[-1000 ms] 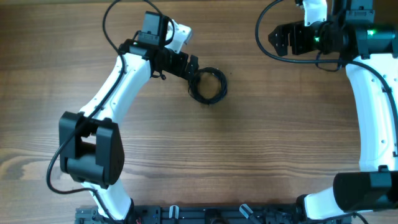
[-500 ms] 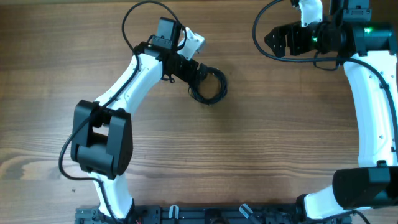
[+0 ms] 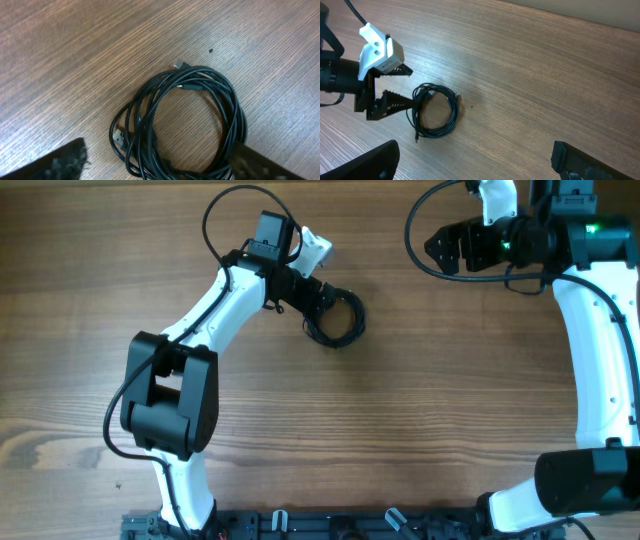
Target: Untangle cables
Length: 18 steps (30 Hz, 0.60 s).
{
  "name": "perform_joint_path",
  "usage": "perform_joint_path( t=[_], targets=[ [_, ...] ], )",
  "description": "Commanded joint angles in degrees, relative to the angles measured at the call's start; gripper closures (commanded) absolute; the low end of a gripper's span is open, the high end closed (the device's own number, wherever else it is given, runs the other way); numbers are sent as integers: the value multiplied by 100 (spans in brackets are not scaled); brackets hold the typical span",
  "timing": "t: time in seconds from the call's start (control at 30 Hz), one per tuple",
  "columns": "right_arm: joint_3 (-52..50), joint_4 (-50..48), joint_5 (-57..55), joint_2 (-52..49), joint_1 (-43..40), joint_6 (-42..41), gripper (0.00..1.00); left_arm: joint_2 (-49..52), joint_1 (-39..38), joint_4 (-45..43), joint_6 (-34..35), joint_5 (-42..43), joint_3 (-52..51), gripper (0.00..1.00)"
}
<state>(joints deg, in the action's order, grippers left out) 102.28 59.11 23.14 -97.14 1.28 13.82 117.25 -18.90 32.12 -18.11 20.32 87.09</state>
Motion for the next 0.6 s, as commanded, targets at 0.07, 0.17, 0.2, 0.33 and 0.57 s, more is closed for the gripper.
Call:
perform_joint_path(
  t=[0.07, 0.17, 0.2, 0.33, 0.57],
  targets=[
    [116, 101, 142, -92, -7, 109, 0, 308, -127, -133, -103, 136, 101, 15],
    [116, 131, 140, -92, -7, 114, 0, 409, -186, -164, -103, 136, 101, 14],
    [116, 138, 140, -92, -7, 114, 0, 424, -195, -173, -103, 136, 101, 14],
    [116, 142, 142, -92, -7, 114, 0, 459, -223, -243, -103, 133, 101, 13],
    [116, 155, 144, -92, -7, 114, 0, 459, -221, -310, -101, 133, 101, 11]
  ],
)
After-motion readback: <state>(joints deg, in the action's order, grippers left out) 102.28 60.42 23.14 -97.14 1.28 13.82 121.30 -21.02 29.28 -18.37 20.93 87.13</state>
